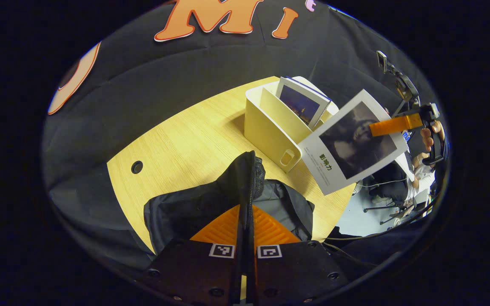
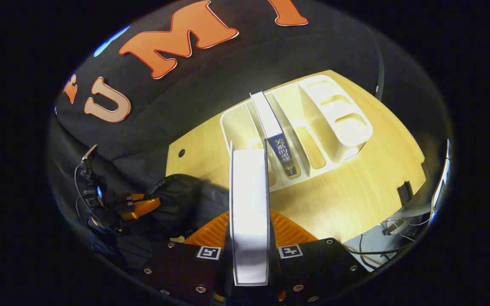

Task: Open the schoolbag, grab two books from the bookshelf and put them into the schoolbag.

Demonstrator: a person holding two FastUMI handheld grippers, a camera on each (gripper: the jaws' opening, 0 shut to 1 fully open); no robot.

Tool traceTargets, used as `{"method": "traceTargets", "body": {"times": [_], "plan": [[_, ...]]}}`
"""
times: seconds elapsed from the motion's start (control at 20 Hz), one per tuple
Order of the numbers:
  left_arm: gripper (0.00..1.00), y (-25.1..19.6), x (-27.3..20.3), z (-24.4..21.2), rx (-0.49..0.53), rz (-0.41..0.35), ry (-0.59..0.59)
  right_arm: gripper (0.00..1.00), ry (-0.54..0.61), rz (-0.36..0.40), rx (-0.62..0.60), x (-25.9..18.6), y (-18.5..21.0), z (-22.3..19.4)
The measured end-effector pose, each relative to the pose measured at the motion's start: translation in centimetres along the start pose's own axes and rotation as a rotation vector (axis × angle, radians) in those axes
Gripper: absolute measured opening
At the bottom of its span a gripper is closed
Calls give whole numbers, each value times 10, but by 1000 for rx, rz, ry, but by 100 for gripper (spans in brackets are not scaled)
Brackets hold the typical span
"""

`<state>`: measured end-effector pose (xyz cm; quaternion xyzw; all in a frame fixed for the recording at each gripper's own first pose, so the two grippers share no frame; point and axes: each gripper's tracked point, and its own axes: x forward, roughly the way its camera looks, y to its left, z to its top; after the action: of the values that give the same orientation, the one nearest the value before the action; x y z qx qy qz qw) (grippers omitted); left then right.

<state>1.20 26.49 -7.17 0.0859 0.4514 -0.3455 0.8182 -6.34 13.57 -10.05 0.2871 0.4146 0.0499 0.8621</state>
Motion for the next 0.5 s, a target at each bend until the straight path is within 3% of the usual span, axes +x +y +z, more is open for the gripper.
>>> {"method": "traceTargets", "body": {"times": [0.3, 0.5], "plan": [[6, -1, 2, 1, -9, 3, 13, 34, 8, 58, 71, -10, -11, -35], [6, -5, 3, 3, -19, 6, 7, 34, -6, 139, 119, -7, -1, -54]]}}
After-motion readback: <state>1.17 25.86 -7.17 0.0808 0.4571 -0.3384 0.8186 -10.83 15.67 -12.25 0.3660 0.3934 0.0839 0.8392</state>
